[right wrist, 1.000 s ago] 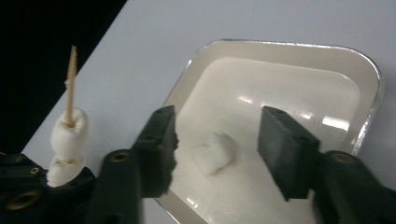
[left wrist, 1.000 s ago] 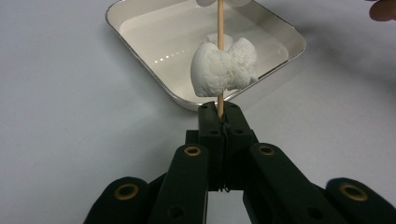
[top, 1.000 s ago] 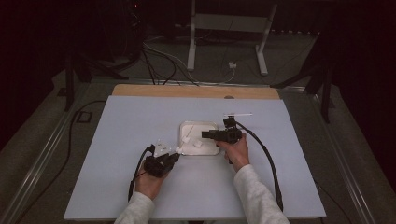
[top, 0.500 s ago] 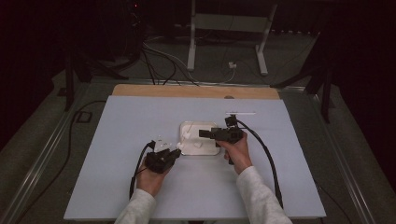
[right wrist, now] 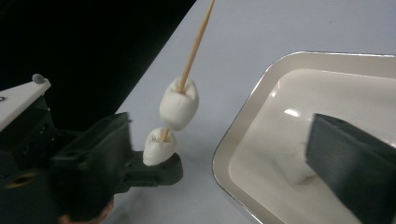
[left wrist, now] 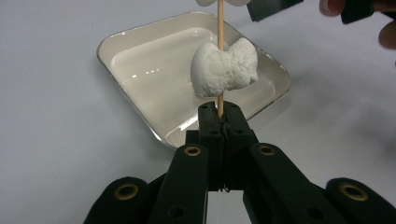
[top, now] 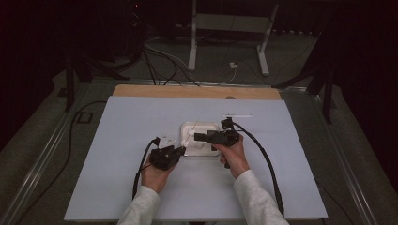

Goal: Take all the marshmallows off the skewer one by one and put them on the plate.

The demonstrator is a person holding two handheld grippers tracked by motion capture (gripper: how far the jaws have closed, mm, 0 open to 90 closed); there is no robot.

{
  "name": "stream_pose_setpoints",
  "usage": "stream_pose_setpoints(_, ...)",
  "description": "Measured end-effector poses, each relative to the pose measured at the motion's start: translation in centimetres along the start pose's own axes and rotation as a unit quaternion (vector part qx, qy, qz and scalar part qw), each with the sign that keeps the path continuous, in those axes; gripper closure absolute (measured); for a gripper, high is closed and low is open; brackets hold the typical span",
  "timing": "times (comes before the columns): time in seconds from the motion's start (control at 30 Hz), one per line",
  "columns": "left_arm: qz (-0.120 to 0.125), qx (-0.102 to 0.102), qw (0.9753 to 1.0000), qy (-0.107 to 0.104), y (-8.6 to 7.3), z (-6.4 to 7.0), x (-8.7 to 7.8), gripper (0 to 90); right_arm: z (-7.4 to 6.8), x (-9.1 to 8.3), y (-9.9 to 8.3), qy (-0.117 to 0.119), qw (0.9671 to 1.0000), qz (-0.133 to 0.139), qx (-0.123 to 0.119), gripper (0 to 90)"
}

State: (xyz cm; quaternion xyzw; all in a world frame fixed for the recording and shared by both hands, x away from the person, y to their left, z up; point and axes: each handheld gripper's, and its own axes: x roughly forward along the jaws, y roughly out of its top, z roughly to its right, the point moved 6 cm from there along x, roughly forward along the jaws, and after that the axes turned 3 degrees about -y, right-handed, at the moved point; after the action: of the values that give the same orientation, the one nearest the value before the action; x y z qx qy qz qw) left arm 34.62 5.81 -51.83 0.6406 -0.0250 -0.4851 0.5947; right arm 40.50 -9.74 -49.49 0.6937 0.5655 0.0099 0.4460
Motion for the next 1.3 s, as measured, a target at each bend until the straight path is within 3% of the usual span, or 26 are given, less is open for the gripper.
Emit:
stream_pose_setpoints(0.37,0.004,-0.005,0.9999,-0.008,0.3,0.3,0.4,90.0,-0.5,0.2,-0.3,0.004,1.0000,-0.002,-0.004,0.1)
stream_pose_setpoints(0.5,0.007,-0.005,0.9999,-0.010,0.5,0.4,0.6,90.0,-0.7,0.6,-0.6,0.006,0.9999,-0.007,-0.005,5.0)
stream_pose_setpoints(0.6,0.007,-0.003,0.9999,-0.011,0.6,0.6,0.6,90.0,-0.7,0.8,-0.7,0.008,1.0000,-0.006,0.000,17.1)
stream_pose_setpoints(0.63,0.007,-0.003,0.9999,-0.011,0.6,0.6,0.7,90.0,-0.8,0.8,-0.7,0.016,0.9998,-0.006,0.007,26.4)
stream_pose_setpoints(0.67,0.007,-0.003,0.9999,-0.012,0.6,0.7,0.7,90.0,-0.8,0.8,-0.7,0.016,0.9998,-0.006,0.007,26.4)
stream_pose_setpoints(0.77,0.006,-0.003,0.9999,-0.013,0.5,0.7,0.8,90.0,-1.0,0.9,-0.6,0.031,0.9994,-0.003,0.013,47.4)
stream_pose_setpoints(0.87,0.006,-0.002,0.9999,-0.013,0.5,0.8,0.8,90.0,-1.1,0.9,-0.6,0.039,0.9990,0.000,0.023,62.0)
stream_pose_setpoints(1.03,0.007,0.001,0.9999,-0.015,0.5,1.1,1.0,90.0,-1.0,1.1,-0.5,0.039,0.9986,0.004,0.035,69.6)
stream_pose_setpoints(1.3,0.005,-0.001,0.9999,-0.008,0.3,1.3,0.9,90.0,-1.3,1.1,-0.6,0.036,0.9989,0.015,0.027,79.5)
